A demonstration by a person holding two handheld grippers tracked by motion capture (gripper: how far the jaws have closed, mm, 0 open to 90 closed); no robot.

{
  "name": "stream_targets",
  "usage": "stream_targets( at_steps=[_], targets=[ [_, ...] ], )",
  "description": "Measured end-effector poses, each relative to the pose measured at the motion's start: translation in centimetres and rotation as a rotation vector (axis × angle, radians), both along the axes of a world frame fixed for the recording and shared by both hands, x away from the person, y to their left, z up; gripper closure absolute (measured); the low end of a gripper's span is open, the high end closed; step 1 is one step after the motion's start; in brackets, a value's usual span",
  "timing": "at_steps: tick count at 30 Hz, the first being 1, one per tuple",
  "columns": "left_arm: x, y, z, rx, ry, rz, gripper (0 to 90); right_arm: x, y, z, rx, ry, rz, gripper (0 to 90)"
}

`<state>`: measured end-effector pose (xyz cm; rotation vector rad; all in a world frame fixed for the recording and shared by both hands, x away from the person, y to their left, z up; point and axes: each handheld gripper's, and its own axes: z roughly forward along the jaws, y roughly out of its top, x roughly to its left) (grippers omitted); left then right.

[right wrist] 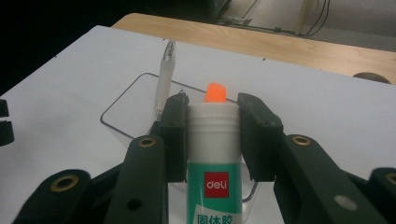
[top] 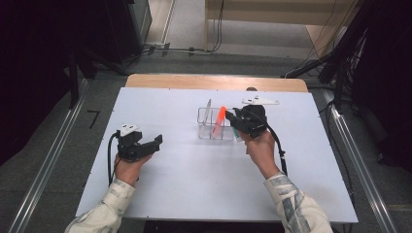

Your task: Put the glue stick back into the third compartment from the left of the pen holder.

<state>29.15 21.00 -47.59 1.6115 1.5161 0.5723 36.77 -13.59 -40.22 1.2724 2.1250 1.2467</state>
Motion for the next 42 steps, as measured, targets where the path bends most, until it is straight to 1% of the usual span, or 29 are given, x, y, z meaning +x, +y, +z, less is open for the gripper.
stream_targets(
  at_steps=[6,10,15,32,37,42],
  targets=[
    [0.0,0.0,0.0,0.000,-0.001,-0.001,19.5,0.7,0.1,0.1,0.001,0.001,-0.011,63.3],
    [0.0,-0.1,0.0,0.000,-0.002,-0.002,19.4,1.2,0.2,0.0,0.004,0.015,-0.018,63.2],
    [0.0,-0.1,-0.1,-0.001,-0.001,-0.003,19.5,1.6,0.1,-0.1,0.012,0.015,-0.030,63.3],
    [0.0,0.0,-0.1,-0.002,-0.001,-0.004,19.5,3.6,0.7,0.7,0.032,0.008,-0.064,63.2],
    [0.1,-0.1,-0.1,-0.002,-0.001,-0.004,19.5,4.3,0.7,0.9,0.044,0.023,-0.073,63.2],
    [0.1,-0.1,-0.1,-0.001,0.000,-0.005,19.4,4.6,0.9,0.9,0.047,0.019,-0.078,63.1]
  ],
)
